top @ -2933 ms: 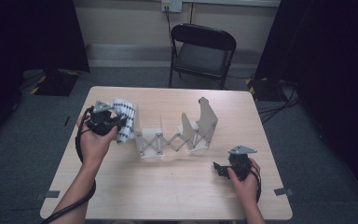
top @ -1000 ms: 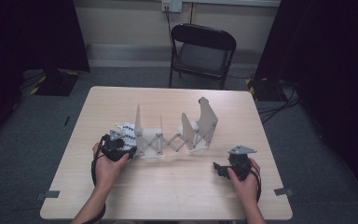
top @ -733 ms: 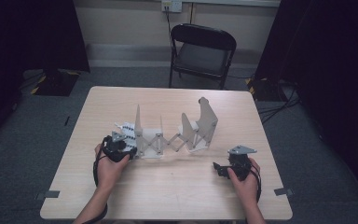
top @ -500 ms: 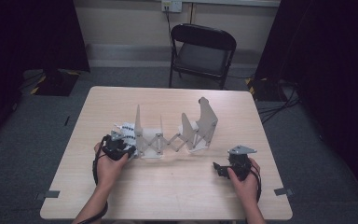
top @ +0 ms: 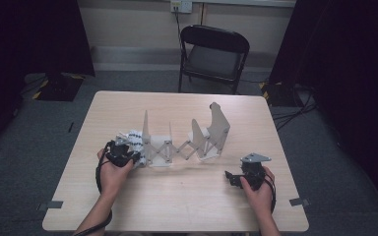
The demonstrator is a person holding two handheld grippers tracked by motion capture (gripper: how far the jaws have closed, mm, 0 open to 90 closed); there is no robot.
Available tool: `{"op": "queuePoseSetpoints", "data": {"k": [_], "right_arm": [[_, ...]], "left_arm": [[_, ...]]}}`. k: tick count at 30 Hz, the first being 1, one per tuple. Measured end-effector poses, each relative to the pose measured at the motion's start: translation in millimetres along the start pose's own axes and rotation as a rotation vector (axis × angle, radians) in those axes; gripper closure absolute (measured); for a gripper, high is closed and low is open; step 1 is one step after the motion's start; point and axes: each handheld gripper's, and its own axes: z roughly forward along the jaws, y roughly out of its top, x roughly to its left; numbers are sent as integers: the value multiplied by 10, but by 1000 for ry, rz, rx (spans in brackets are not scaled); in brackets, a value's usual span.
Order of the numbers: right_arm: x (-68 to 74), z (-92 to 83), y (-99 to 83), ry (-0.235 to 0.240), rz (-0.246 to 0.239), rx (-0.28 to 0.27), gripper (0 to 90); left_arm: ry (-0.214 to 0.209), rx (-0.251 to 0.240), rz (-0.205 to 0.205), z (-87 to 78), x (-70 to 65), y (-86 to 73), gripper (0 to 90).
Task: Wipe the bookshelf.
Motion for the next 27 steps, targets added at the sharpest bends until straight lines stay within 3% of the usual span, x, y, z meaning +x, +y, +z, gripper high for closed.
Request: {"op": "queuePoseSetpoints", "data": {"k": [3, 6, 7, 12, 15, 20, 27], "right_arm": [[0, 0, 0, 0, 0, 0, 138], [0, 0, 0, 0, 0, 1, 138], [0, 0, 0, 0, 0, 1, 138], [0, 1, 1, 0, -1, 1, 137], [0, 1, 1, 0, -1, 0, 138], [1, 0, 1, 0, -1, 1, 138], [6, 0, 0, 1, -3, 0, 139]], "left_arm": [[11, -30, -5, -113, 24, 124, 776], [26, -86, 23, -353, 29, 396, 776], [26, -86, 23, -353, 29, 396, 776], [13, -202, 59, -694, -109, 788, 776], [12, -194, 69, -677, -158, 798, 776], [2, -160, 54, -552, -124, 685, 776], [-7, -101, 32, -217, -67, 448, 776]]}}
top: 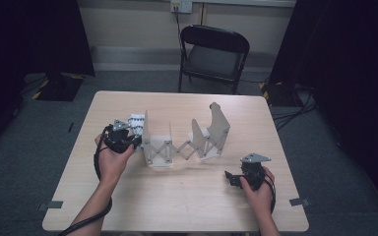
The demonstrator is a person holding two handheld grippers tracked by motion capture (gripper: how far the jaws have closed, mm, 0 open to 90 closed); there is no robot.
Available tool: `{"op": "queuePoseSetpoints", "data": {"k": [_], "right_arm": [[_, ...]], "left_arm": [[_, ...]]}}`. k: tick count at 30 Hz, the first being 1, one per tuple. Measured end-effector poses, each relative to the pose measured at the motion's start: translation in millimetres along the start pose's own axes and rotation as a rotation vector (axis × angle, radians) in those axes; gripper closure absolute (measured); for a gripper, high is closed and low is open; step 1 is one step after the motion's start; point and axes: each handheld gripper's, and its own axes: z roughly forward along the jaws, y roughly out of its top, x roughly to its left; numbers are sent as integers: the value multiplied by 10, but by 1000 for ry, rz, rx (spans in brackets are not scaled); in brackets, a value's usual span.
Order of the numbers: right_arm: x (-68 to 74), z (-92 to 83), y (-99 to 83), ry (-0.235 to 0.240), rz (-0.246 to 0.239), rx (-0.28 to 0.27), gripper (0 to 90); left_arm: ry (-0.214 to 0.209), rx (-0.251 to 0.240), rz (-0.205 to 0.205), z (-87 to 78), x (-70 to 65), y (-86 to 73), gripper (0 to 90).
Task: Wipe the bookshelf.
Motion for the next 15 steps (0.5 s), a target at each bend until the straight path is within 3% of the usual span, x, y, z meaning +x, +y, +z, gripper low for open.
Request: {"op": "queuePoseSetpoints", "data": {"k": [5, 15], "right_arm": [[-1, 0, 0, 3, -1, 1, 138], [1, 0, 0, 5, -2, 1, 138]], "left_arm": [[-7, 25, -32, 137, 38, -72, 775], [-8, 52, -41, 306, 50, -254, 764]]}}
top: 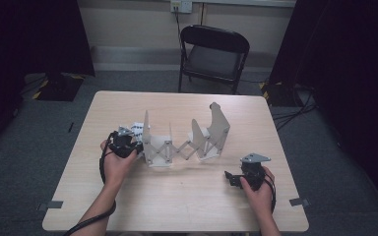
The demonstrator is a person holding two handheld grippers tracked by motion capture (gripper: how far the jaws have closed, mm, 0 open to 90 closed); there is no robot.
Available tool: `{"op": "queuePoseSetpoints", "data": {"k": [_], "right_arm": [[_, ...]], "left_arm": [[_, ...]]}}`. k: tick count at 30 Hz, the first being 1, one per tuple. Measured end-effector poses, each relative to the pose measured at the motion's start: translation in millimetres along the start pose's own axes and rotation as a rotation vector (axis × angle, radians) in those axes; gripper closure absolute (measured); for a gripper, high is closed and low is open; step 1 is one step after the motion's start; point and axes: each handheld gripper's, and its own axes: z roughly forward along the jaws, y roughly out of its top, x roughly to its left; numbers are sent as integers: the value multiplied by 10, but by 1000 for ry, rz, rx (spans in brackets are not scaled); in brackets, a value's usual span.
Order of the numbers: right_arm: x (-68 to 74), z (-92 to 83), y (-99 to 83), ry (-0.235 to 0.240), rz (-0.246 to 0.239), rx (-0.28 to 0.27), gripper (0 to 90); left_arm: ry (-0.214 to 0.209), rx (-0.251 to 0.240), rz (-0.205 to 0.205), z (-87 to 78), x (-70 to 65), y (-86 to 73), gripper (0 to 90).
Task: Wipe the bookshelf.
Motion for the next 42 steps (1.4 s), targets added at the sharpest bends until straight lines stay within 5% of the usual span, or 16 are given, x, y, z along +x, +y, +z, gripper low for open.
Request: {"op": "queuePoseSetpoints", "data": {"k": [11, 24, 31, 33, 37, 42], "right_arm": [[-1, 4, 4, 1, 0, 1, 135], [-3, 16, 14, -9, 11, 1, 135], [-5, 19, 18, -11, 12, 1, 135], [-6, 20, 18, -11, 11, 0, 135], [-8, 23, 20, -11, 10, 0, 134], [-7, 24, 21, -12, 12, 0, 134]], "left_arm": [[-2, 16, -4, 58, 10, -178, 758], [-13, 11, 3, -326, 56, -568, 721], [-20, 8, 37, -402, 30, -644, 702], [-18, 8, 40, -415, 33, -638, 661], [1, 4, 76, -466, 47, -651, 400], [4, 25, 80, -581, 116, -725, 291]]}}
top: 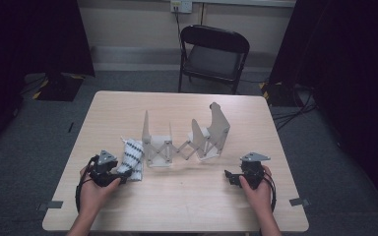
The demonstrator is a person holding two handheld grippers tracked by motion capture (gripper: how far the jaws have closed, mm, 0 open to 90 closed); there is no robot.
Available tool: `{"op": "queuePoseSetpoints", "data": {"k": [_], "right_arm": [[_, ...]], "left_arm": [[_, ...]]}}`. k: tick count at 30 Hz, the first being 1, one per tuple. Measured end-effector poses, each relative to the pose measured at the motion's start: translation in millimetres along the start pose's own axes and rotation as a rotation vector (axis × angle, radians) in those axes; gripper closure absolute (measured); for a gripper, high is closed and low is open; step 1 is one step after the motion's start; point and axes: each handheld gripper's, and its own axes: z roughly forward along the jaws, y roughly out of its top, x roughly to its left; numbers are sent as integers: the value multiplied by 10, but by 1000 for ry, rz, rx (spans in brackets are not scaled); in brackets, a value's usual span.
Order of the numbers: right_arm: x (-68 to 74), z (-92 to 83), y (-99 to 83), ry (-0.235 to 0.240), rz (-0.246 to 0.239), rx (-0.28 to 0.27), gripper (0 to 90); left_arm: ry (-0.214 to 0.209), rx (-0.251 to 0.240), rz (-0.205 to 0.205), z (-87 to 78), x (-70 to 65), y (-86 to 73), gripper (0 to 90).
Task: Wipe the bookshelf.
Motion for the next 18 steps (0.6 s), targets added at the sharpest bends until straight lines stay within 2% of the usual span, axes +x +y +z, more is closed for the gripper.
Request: {"op": "queuePoseSetpoints", "data": {"k": [6, 9, 11, 13, 15, 16, 18], "right_arm": [[5, 1, 2, -4, 4, 1, 133], [6, 2, 2, -5, 5, 1, 133], [7, 1, 3, -5, 5, 1, 133], [12, 1, 3, -9, 7, 0, 136], [13, -3, 3, -6, 8, 3, 140], [13, -3, 3, -6, 8, 3, 140], [10, -28, 36, -3, 0, 41, 152]], "left_arm": [[-5, 16, 49, -102, 24, -89, 235], [-29, 14, 53, -138, 3, -164, 227], [-28, 14, 53, -128, -5, -181, 223], [-21, 35, 91, -70, -25, -231, 211], [-23, 26, 93, -45, -48, -230, 167], [-23, 26, 93, -45, -48, -230, 175], [-18, 25, 101, -28, -78, -210, 181]]}}
